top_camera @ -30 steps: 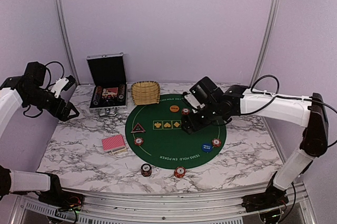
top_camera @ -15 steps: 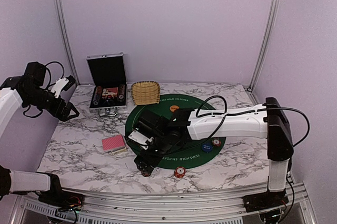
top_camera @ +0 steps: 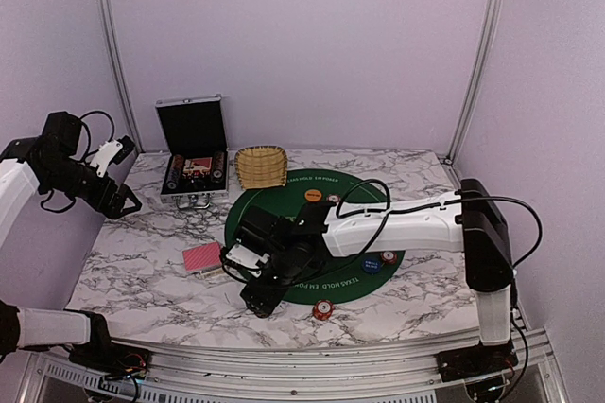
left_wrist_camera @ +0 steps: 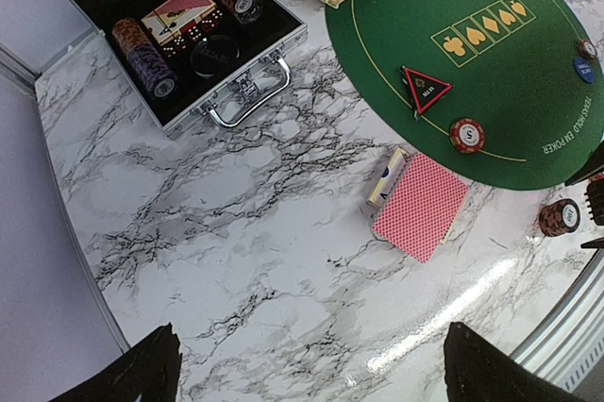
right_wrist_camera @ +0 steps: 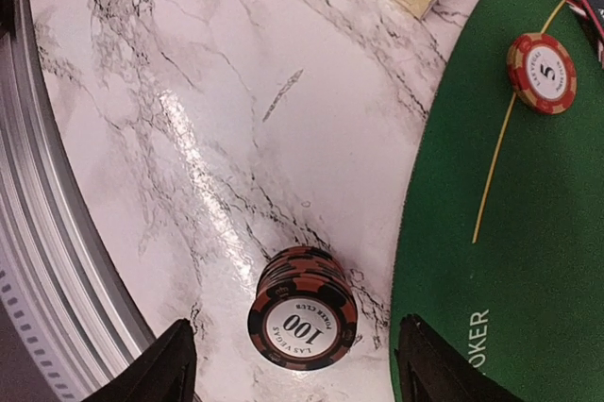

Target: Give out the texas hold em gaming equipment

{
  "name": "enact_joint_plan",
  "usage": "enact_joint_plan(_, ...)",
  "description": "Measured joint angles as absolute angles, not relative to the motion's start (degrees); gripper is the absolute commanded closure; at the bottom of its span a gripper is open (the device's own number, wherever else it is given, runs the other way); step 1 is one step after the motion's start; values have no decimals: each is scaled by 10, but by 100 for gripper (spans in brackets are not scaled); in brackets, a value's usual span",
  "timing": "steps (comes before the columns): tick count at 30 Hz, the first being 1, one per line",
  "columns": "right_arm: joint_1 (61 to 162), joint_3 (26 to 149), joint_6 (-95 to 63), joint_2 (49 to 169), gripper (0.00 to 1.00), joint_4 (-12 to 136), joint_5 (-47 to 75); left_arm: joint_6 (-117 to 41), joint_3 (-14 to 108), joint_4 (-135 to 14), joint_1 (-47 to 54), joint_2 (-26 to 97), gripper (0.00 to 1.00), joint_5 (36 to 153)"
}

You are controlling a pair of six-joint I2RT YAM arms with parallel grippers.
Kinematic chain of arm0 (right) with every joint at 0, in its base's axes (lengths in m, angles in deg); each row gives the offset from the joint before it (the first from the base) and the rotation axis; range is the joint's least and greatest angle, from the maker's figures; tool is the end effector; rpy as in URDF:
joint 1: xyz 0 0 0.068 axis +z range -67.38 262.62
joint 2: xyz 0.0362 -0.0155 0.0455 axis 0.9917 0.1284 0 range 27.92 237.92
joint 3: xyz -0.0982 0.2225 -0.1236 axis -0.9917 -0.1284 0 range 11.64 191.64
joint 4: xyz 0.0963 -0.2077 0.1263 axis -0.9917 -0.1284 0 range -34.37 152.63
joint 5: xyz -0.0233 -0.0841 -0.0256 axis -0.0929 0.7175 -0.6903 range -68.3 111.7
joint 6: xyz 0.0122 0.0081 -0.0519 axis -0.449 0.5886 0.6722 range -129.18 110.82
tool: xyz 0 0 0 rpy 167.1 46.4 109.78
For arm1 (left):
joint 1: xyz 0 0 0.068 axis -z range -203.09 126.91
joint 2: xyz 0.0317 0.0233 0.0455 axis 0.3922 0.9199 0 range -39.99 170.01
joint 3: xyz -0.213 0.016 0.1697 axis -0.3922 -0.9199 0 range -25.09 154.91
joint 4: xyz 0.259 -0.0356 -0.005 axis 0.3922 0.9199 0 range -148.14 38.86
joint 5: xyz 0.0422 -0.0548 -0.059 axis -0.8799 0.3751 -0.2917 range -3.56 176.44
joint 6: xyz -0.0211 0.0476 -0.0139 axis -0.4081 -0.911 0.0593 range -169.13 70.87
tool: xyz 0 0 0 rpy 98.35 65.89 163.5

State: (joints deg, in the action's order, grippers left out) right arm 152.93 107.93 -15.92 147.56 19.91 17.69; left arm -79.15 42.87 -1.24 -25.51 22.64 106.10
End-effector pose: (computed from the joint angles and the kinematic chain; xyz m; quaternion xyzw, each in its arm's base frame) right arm 0.1472 0.4186 0.2008 -0.5211 0.8273 0.1558 0.1409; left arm 0.2043 -0.0033 0.3462 0.2765 0.8902 -0.0642 0.3564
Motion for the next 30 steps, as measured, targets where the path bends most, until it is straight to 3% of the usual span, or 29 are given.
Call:
enact_joint_plan(9,1533,1079,-155,1490,35,199,163,-792,429,-12,-255,226,1,1061)
enact_joint_plan(16,1533,1078,-155,1495,46,200,159,-791,429,-12,-255,226,1,1060)
enact_joint_plan(30,1533,1075,-156,1497,53,206,166,-791,429,-12,-255,226,1,1059)
